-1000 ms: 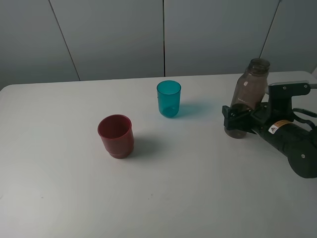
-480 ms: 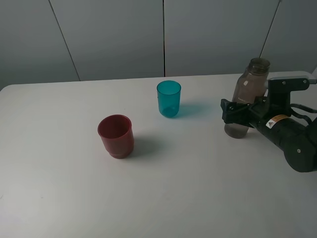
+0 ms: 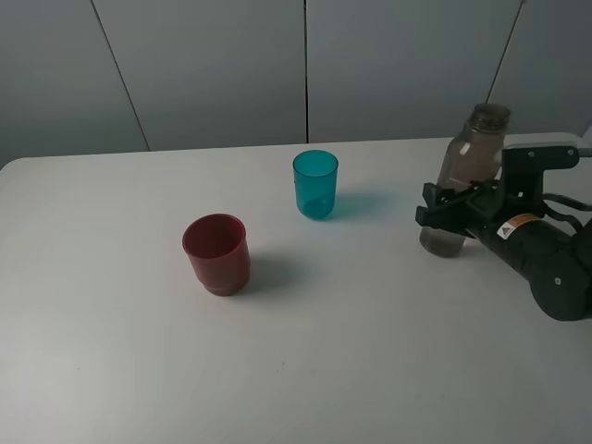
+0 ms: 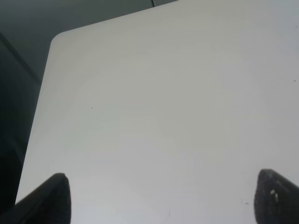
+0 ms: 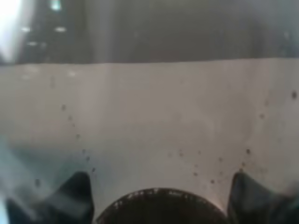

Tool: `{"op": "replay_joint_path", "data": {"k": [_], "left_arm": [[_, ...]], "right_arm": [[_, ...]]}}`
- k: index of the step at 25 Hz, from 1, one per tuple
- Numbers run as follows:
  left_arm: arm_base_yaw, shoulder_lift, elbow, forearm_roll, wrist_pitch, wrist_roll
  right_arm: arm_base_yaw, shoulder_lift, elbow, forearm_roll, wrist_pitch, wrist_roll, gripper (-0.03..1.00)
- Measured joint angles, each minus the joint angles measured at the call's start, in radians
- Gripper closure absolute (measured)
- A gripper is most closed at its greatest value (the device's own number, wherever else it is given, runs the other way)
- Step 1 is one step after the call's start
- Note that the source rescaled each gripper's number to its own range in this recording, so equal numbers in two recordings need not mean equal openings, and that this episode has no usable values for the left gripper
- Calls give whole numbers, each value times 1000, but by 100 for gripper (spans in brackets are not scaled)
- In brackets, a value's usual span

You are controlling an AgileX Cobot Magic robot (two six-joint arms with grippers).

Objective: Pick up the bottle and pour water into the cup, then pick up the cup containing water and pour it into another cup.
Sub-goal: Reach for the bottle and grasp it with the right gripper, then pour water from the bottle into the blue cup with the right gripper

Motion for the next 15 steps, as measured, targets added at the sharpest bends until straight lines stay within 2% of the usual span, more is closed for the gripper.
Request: {"op": "replay_joint_path", "data": {"k": [10,15], "left_arm": [[0,0,0,0,0,0],[0,0,0,0,0,0]], "right_arm": [[0,-5,0,-12,3,42,95],[0,-98,-8,-34,77,51,95]]}}
